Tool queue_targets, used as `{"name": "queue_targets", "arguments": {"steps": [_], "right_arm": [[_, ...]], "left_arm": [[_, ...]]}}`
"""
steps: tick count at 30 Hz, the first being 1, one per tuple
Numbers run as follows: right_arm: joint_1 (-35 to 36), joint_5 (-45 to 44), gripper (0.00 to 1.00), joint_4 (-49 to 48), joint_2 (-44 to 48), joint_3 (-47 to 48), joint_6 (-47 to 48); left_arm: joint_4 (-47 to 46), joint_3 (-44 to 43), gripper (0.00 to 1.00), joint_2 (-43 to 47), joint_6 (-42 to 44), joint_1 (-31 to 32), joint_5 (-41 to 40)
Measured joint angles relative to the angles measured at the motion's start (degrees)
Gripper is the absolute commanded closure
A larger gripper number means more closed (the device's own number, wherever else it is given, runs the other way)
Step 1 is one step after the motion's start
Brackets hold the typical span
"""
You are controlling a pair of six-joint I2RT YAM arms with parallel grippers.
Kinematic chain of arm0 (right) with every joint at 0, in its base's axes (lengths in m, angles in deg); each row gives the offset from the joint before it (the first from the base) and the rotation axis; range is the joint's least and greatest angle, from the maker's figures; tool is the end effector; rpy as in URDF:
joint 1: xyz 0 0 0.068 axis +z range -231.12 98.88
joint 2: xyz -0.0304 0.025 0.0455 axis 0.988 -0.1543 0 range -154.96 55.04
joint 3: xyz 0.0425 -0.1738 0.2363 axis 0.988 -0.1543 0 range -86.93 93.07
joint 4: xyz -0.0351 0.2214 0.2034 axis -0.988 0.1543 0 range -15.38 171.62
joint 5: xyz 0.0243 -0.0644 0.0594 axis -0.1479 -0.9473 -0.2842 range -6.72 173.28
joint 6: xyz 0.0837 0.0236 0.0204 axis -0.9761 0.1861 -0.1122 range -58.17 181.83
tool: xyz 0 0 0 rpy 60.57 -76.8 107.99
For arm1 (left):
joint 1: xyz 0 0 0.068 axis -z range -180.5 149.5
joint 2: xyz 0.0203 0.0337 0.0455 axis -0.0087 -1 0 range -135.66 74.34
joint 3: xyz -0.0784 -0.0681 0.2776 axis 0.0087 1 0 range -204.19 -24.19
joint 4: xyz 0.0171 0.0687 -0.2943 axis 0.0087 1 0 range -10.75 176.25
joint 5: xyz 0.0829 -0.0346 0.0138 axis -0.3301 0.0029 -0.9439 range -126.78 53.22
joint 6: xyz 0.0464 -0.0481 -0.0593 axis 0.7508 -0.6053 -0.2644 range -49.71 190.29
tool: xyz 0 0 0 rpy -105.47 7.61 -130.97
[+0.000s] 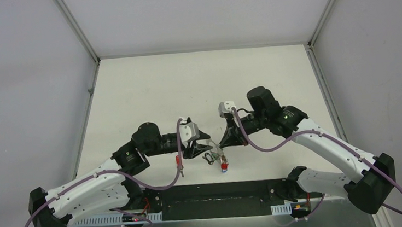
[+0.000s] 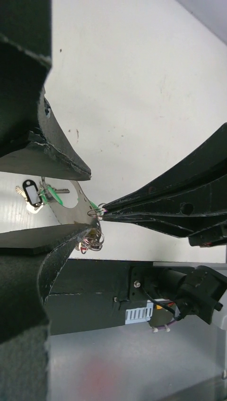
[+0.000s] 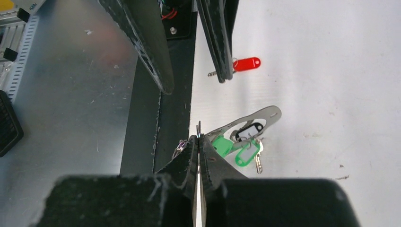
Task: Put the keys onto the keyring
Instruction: Adjust the key on the keyring.
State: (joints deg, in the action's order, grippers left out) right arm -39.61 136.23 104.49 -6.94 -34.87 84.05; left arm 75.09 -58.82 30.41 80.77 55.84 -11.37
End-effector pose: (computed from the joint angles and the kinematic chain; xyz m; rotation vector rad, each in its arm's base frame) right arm 0.1623 0.2284 0.2994 -1.5569 1.5571 1.2212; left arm 0.1114 -0.2288 0.3130 1.2353 1.2328 -0.9637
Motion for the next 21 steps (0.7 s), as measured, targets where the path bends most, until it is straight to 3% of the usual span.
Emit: {"name": "queue_targets", "arguments": {"steps": [13, 21], "right_arm": [[0.0, -6.36, 1.0, 15.91, -3.78, 7.19, 4.26], [0.0, -6.47, 1.0, 17.2, -3.8, 7.5, 4.24]], "left_arm": [[2.99, -4.02, 0.6, -12.33, -0.63, 2.23, 0.17], [0.87, -4.11, 0.7, -14.6, -1.44, 3.34, 0.07]]}}
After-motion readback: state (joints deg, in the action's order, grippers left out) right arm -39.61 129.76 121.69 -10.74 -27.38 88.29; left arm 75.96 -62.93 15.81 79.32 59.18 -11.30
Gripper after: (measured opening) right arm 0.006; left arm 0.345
